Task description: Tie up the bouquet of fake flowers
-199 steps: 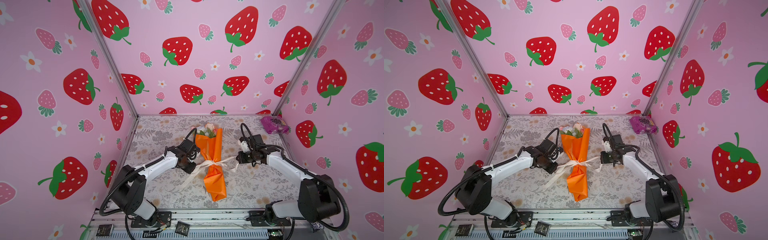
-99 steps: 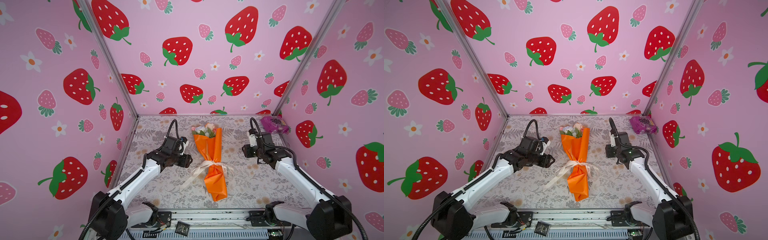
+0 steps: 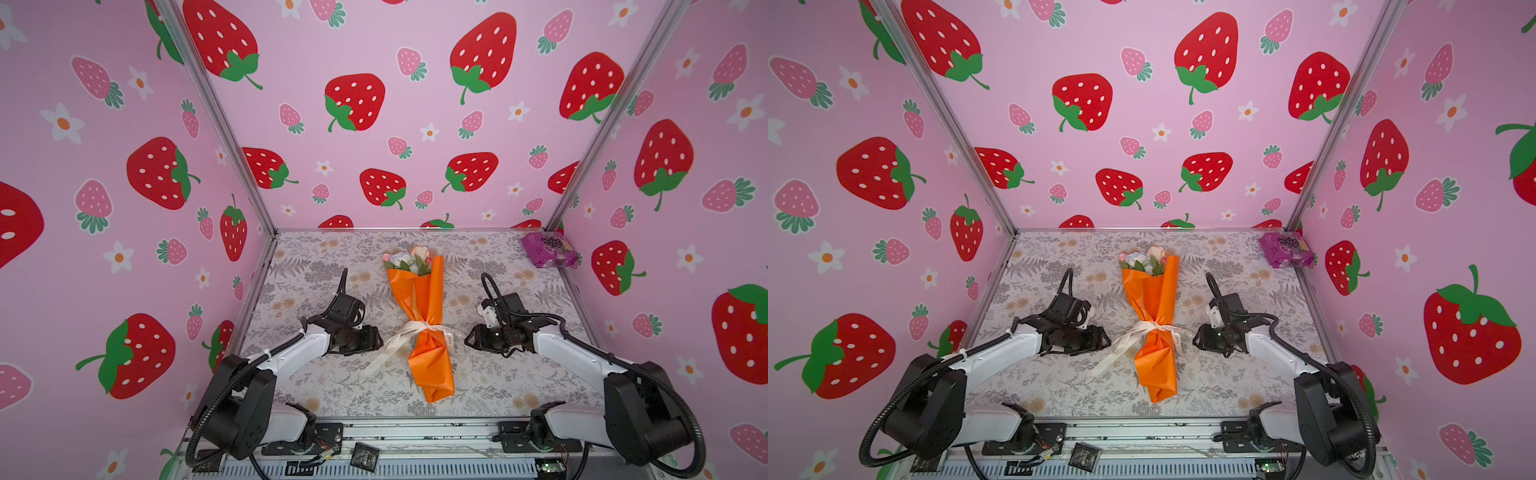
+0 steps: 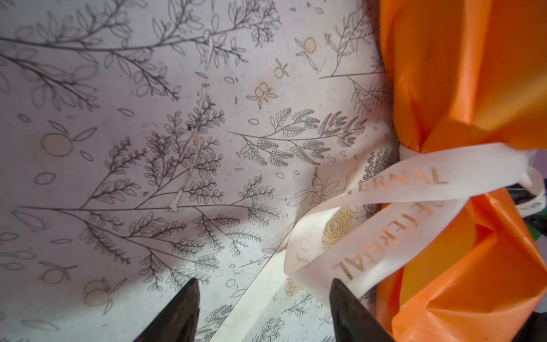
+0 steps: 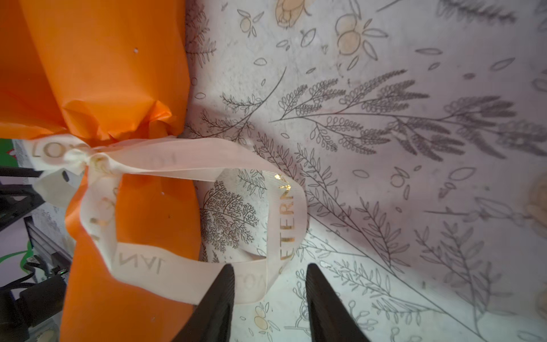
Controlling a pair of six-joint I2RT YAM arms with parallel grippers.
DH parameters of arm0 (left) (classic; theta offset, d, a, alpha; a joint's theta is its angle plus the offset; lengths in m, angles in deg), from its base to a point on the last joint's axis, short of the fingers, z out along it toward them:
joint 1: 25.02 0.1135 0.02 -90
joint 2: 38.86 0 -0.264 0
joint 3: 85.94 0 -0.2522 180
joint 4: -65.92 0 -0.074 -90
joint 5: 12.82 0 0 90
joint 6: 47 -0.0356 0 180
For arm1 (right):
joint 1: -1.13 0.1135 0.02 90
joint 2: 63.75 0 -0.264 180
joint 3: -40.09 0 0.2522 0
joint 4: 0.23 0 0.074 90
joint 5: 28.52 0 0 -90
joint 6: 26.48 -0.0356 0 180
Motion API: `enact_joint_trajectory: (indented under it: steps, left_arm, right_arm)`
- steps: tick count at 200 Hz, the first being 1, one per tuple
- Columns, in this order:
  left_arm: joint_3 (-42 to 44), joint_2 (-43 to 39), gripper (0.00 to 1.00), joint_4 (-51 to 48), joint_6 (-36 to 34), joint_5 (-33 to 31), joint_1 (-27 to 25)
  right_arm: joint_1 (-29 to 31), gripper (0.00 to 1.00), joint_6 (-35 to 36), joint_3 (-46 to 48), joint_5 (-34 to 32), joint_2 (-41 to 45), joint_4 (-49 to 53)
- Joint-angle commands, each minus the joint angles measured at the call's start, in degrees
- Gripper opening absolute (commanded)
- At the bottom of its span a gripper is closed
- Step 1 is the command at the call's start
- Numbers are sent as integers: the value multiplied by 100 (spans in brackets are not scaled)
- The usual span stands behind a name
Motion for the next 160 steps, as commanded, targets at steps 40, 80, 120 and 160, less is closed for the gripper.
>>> enact_joint_trajectory:
  steps: [40, 80, 120, 160]
  left_arm:
    - [-397, 749, 68, 235, -52, 37, -85]
    - [-427, 784, 68, 373, -139, 185, -162]
    - [-936, 1257, 66, -308, -563, 69, -639]
    - [-1044, 1349, 61, -615, -563, -498, -1039]
  right_arm:
    - [500, 45, -136, -368, -1145, -779, 456]
    - [651, 44, -175, -422, -1440, -909, 530]
    - [746, 43, -150, -479, -1527, -1000, 544]
    - [772, 42, -166, -479, -1589, -960, 540]
